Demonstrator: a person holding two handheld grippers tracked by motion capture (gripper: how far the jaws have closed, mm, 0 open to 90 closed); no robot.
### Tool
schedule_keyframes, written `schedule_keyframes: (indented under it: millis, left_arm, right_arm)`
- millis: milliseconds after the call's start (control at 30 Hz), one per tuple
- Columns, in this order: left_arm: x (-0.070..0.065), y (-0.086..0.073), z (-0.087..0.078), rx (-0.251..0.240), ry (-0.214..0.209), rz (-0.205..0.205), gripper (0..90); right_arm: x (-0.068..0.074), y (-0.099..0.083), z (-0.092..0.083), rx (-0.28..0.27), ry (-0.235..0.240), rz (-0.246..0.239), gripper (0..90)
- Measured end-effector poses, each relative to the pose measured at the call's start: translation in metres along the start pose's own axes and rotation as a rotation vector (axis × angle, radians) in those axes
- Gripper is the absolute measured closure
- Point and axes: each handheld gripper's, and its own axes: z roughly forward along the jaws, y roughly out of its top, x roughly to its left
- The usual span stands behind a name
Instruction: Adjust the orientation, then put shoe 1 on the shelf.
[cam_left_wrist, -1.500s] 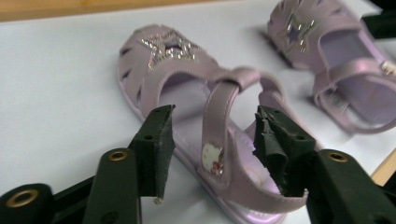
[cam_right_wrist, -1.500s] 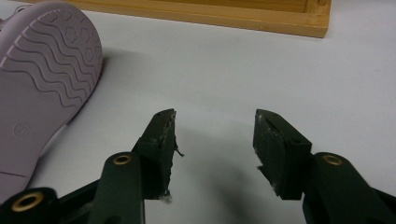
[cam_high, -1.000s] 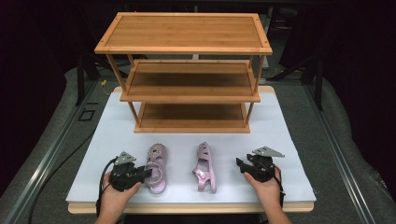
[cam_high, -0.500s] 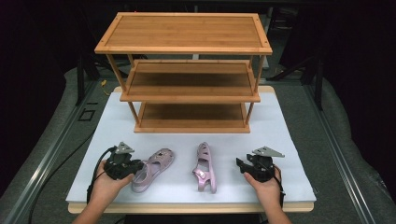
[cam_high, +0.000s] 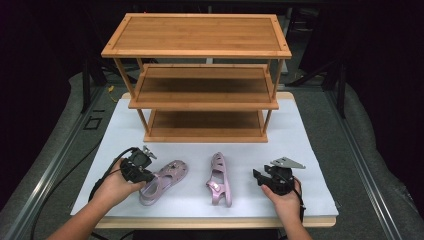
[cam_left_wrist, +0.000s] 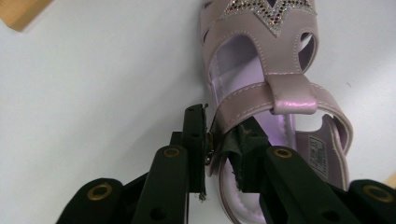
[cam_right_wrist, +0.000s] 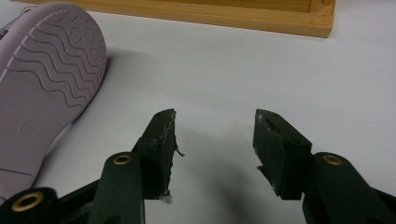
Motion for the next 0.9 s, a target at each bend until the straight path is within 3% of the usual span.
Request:
schedule_keyframes:
  millis: [133, 300, 567, 700, 800, 900]
  left_arm:
    - [0.005, 0.002, -0.001, 0.019, -0.024, -0.04, 69.8]
    - [0.011, 0.004, 0.001, 0.055, -0.073, -0.037, 72.5]
    - [0.008, 0.012, 0.004, 0.103, -0.066, -0.022, 76.3]
    - [0.009, 0.012, 0.005, 0.117, -0.074, -0.045, 76.8]
    - [0.01, 0.013, 0.006, 0.153, -0.091, -0.053, 73.8]
    - [0.011, 0.01, 0.011, 0.191, -0.081, -0.04, 69.3]
  right_arm:
    - [-0.001, 0.0, 0.0, 0.005, 0.005, 0.004, 48.8]
    - [0.0, 0.0, 0.001, 0.01, 0.009, 0.005, 48.8]
    - [-0.001, 0.0, 0.001, 0.011, 0.011, 0.015, 48.8]
    - [-0.001, 0.0, 0.002, 0.011, 0.017, 0.013, 48.7]
    - [-0.001, -0.001, 0.002, 0.011, 0.015, 0.014, 48.7]
    - [-0.001, 0.0, 0.002, 0.011, 0.016, 0.018, 48.7]
